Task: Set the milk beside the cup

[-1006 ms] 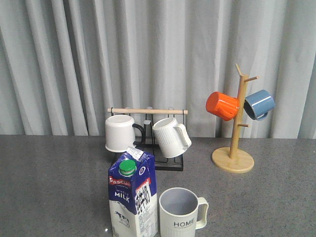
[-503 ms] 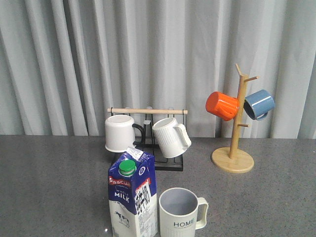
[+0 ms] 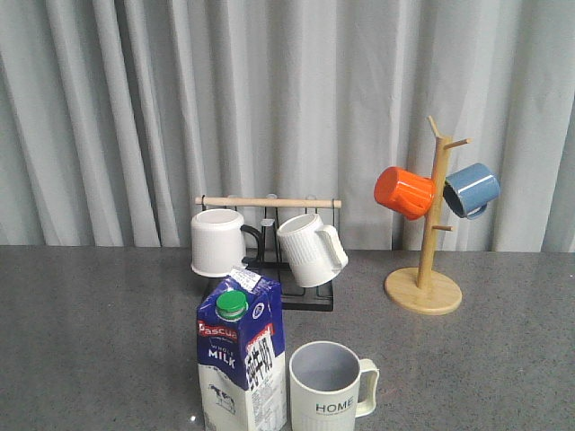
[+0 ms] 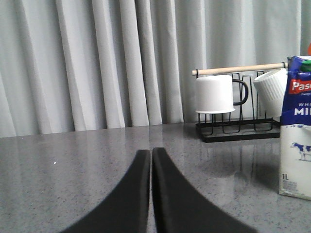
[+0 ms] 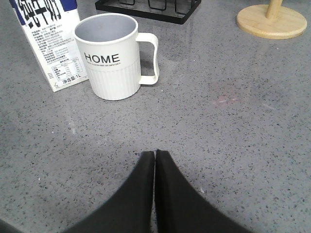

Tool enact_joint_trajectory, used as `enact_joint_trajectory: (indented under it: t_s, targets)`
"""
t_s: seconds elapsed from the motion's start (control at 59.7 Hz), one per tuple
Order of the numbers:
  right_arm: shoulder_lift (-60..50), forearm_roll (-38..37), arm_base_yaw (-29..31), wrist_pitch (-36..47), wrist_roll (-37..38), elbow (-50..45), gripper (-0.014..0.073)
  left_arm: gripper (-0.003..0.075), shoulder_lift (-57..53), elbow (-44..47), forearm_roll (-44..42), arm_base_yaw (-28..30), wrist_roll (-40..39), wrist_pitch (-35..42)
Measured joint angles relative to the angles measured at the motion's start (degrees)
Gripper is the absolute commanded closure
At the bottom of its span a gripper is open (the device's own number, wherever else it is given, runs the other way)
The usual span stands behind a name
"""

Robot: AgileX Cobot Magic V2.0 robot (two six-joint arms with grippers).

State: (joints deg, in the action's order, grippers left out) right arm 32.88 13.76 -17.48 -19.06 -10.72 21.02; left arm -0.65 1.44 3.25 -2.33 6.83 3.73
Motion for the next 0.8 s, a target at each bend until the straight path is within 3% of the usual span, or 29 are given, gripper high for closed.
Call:
enact_joint_trajectory:
  t_s: [0.184,0.804]
  targets:
    - [0.0,0.0,0.0,0.0,0.0,0.0,0.0599,0.0727,0.0,0.0,-5.95,0.0,-8.16,0.05]
    - [0.0,0.0,0.0,0.0,0.0,0.0,0.0599,0.0727,0.0,0.0,-6.48,0.0,-8.93,0.05]
